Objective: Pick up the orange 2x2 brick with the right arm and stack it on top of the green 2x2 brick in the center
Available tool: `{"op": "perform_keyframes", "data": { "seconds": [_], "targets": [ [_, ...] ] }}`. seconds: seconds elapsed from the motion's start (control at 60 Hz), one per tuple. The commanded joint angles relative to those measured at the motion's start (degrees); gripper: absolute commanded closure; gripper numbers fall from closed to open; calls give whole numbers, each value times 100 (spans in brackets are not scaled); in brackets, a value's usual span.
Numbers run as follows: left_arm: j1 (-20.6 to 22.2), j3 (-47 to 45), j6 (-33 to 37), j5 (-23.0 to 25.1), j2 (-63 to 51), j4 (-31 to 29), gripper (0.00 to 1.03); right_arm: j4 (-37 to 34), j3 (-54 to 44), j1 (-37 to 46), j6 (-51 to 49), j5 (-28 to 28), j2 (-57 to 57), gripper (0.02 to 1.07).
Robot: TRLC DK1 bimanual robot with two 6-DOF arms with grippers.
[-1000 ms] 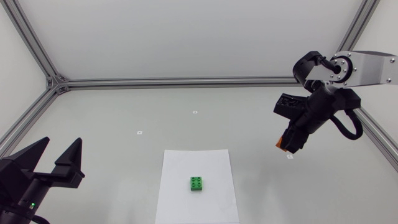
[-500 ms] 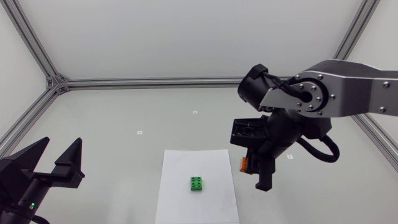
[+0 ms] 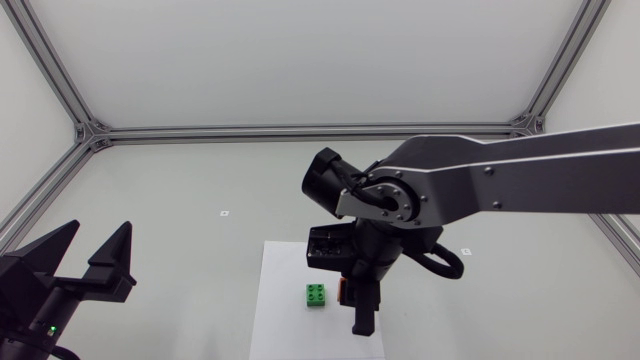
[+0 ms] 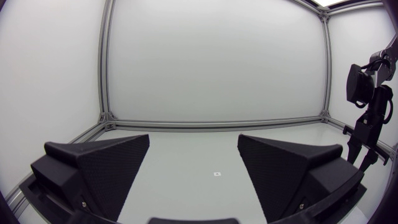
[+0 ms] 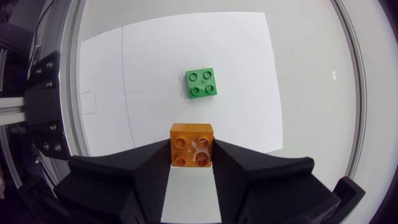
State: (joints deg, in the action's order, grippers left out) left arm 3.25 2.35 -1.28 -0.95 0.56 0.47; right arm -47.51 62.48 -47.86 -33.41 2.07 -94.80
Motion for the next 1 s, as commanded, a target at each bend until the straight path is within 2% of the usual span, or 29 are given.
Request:
{"op": "perform_keyframes", "data": {
  "seconds": [0.0, 0.55, 0.983],
  "targets": [
    [45, -235, 31, 16, 15, -65, 4, 84, 221, -119, 63, -13, -311, 101],
    [45, -235, 31, 16, 15, -65, 4, 128, 792, -286, -465, -22, -979, 101],
    [45, -235, 31, 16, 15, -65, 4, -224, 1232, -374, -641, -40, -1400, 101]
  ]
}}
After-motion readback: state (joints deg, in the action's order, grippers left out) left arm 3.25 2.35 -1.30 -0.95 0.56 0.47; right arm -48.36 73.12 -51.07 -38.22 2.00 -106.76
